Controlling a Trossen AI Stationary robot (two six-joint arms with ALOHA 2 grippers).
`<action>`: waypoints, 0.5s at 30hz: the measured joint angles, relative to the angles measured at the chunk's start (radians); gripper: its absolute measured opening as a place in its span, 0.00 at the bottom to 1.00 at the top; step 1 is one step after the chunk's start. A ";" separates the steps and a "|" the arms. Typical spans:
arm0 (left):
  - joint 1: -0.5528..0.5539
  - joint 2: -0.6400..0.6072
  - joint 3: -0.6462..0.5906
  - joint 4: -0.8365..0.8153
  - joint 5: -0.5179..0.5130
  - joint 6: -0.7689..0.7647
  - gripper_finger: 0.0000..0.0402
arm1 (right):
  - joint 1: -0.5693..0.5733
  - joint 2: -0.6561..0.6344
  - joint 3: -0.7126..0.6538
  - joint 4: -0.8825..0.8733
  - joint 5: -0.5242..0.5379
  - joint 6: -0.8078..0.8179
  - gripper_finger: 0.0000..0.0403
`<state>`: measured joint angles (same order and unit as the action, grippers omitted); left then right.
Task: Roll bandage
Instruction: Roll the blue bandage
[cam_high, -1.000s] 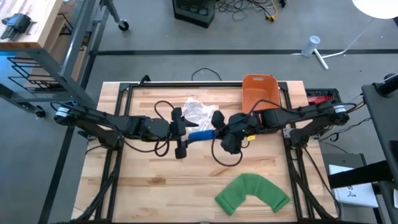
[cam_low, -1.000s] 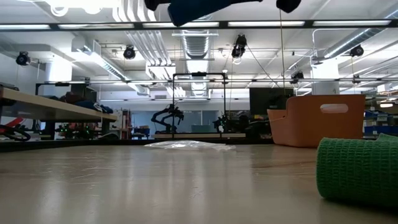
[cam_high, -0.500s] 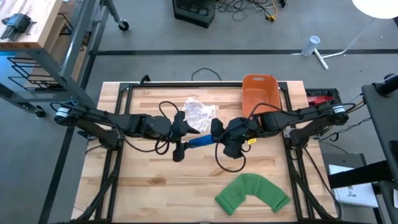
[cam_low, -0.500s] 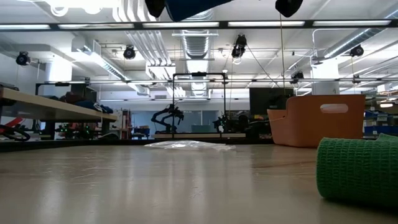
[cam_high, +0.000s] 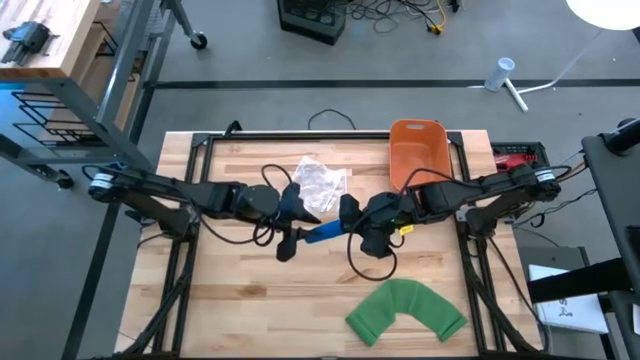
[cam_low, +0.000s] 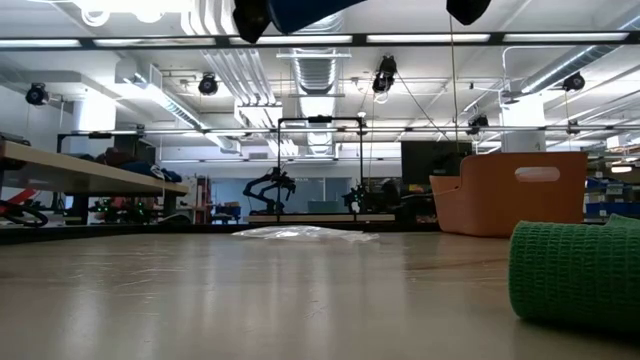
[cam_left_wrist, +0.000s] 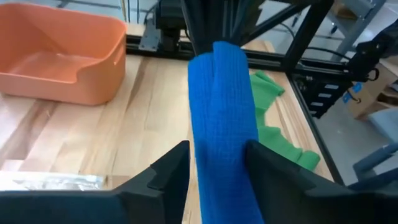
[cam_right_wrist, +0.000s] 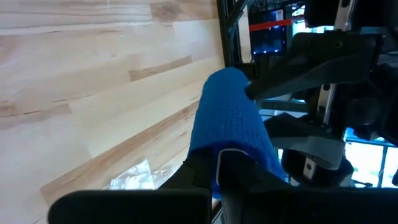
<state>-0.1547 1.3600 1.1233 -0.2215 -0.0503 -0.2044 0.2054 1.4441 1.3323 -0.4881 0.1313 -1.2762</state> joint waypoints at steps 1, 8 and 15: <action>0.001 0.006 0.000 0.001 0.001 -0.002 0.35 | 0.000 0.000 0.000 0.000 0.000 0.000 0.00; 0.008 0.019 0.003 -0.003 0.008 0.004 0.25 | 0.000 0.000 -0.002 0.000 0.002 0.000 0.00; 0.009 0.004 0.007 -0.018 0.006 0.012 0.10 | 0.000 0.000 -0.002 -0.002 0.003 0.001 0.00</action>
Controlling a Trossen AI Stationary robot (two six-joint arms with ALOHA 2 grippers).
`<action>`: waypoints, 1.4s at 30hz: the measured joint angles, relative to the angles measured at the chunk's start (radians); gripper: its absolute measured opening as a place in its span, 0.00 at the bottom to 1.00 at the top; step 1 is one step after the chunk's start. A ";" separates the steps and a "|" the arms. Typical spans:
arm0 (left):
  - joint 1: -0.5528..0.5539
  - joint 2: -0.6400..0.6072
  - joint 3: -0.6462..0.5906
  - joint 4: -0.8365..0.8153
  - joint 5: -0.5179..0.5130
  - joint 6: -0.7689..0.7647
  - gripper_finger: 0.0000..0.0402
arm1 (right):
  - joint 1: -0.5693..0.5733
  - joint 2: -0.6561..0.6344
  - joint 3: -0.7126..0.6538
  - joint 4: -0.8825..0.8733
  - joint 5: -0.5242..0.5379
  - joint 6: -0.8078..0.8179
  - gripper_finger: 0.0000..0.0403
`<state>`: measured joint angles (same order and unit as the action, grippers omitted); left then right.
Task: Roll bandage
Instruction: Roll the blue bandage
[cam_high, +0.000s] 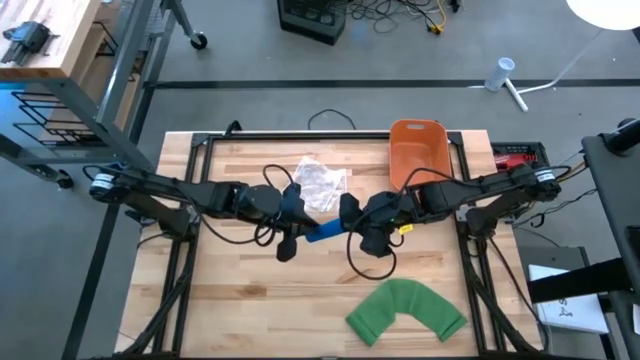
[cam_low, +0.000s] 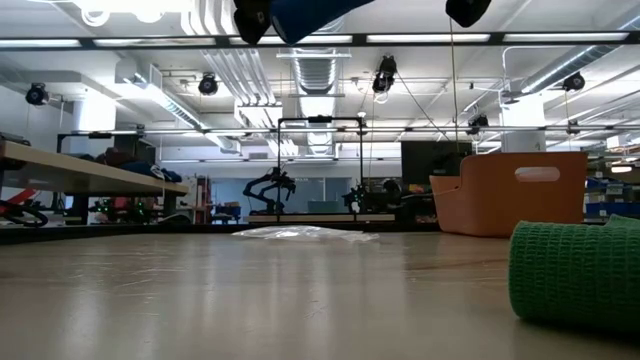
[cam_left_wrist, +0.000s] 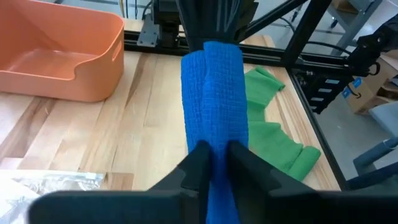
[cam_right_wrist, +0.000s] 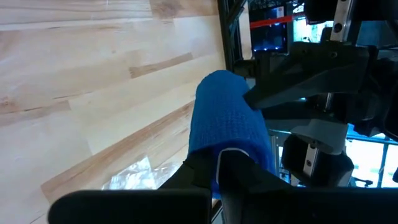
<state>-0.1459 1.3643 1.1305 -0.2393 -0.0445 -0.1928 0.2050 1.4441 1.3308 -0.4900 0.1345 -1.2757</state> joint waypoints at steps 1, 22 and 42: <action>0.000 0.000 0.000 -0.004 -0.001 0.000 0.07 | 0.000 0.000 0.000 0.000 0.000 0.001 0.00; -0.013 -0.048 0.000 -0.019 0.055 -0.028 0.00 | -0.009 0.000 0.000 -0.001 0.050 0.062 0.00; -0.024 -0.091 0.000 -0.065 0.059 0.005 0.00 | -0.049 -0.002 0.000 -0.005 -0.002 0.139 0.00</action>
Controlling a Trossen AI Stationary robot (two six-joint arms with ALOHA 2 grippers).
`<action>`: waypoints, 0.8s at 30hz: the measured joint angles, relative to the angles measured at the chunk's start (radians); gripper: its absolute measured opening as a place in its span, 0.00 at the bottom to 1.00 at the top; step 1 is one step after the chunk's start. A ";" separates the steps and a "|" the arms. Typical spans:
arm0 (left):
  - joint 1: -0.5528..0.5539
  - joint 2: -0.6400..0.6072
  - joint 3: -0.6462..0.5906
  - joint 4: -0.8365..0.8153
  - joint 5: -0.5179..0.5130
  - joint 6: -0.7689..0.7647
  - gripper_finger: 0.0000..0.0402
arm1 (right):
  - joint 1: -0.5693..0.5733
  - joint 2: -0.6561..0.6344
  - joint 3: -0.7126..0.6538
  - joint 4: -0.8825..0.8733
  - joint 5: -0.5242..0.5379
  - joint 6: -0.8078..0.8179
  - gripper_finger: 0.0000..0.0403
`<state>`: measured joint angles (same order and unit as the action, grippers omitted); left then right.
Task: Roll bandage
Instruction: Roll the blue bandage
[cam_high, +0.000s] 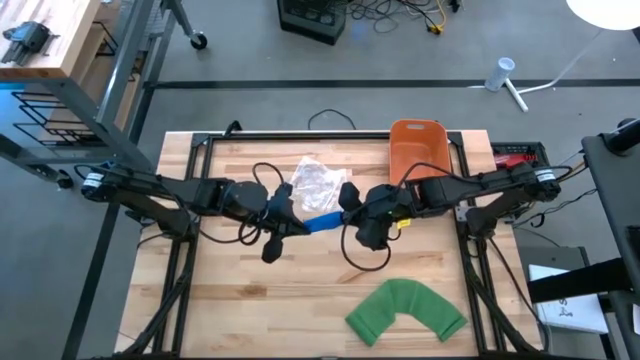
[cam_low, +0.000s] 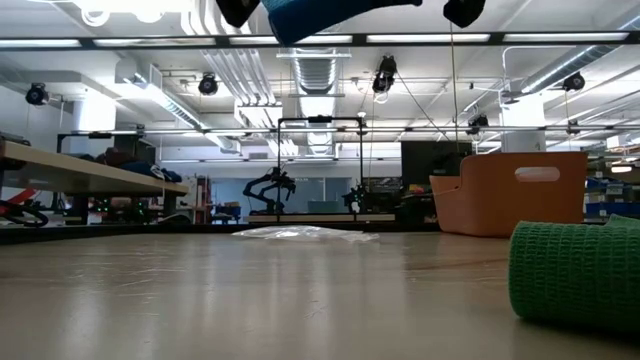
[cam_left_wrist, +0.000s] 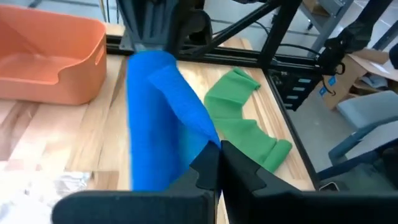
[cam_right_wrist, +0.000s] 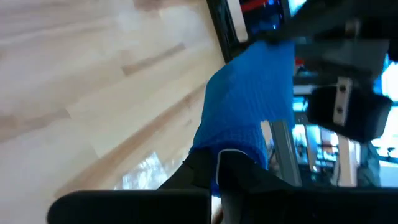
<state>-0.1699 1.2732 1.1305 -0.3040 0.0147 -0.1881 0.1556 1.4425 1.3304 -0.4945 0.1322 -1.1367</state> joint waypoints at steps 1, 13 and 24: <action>0.001 0.000 0.000 0.004 -0.006 0.011 0.00 | 0.001 0.000 0.000 0.000 -0.013 0.000 0.00; 0.034 0.001 0.000 0.050 -0.054 0.094 0.00 | 0.001 0.000 -0.002 0.007 -0.168 0.046 0.00; 0.035 0.001 0.000 -0.054 -0.050 0.093 0.00 | 0.001 -0.001 0.005 0.011 -0.206 0.066 0.00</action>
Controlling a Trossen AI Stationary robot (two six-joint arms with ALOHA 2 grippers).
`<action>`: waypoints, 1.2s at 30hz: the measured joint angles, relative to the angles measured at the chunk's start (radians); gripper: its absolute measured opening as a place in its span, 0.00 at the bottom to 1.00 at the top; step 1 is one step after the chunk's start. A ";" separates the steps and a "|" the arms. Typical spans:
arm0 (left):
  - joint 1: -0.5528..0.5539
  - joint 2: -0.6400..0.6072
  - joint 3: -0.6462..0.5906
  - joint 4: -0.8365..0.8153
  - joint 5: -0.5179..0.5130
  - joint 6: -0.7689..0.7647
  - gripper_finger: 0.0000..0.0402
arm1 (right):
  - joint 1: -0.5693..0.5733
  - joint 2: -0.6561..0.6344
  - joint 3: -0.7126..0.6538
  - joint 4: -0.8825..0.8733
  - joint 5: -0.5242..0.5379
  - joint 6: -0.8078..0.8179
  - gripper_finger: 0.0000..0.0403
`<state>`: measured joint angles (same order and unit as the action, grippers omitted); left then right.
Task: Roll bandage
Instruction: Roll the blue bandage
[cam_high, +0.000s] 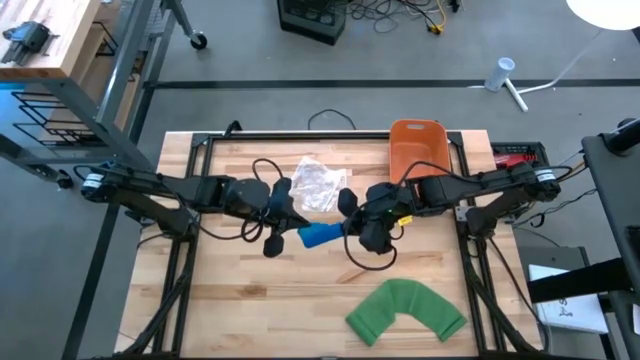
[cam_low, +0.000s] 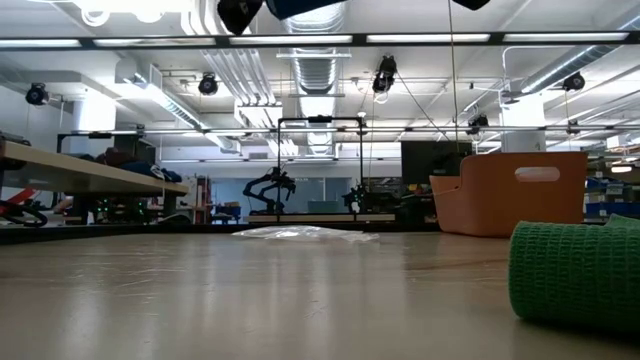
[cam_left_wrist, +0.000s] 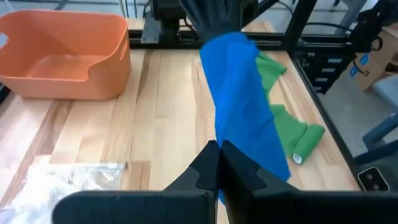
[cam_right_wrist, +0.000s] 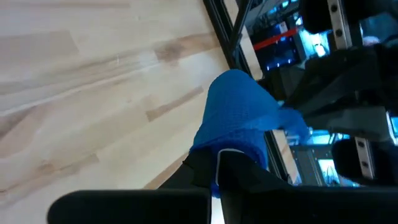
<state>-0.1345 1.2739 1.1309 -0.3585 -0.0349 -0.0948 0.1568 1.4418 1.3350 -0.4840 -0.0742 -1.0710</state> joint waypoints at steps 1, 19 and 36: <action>0.000 0.000 0.000 0.009 0.000 0.000 0.00 | 0.001 0.000 0.000 0.007 -0.009 0.000 0.00; 0.002 0.015 0.002 0.033 -0.005 -0.019 0.33 | 0.005 0.000 -0.002 0.093 -0.039 0.153 0.00; 0.002 -0.023 0.004 0.034 -0.113 0.044 0.77 | 0.014 -0.001 0.003 0.131 -0.039 0.170 0.00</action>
<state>-0.1326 1.2514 1.1347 -0.3248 -0.1479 -0.0504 0.1707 1.4406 1.3380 -0.3534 -0.1131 -0.9012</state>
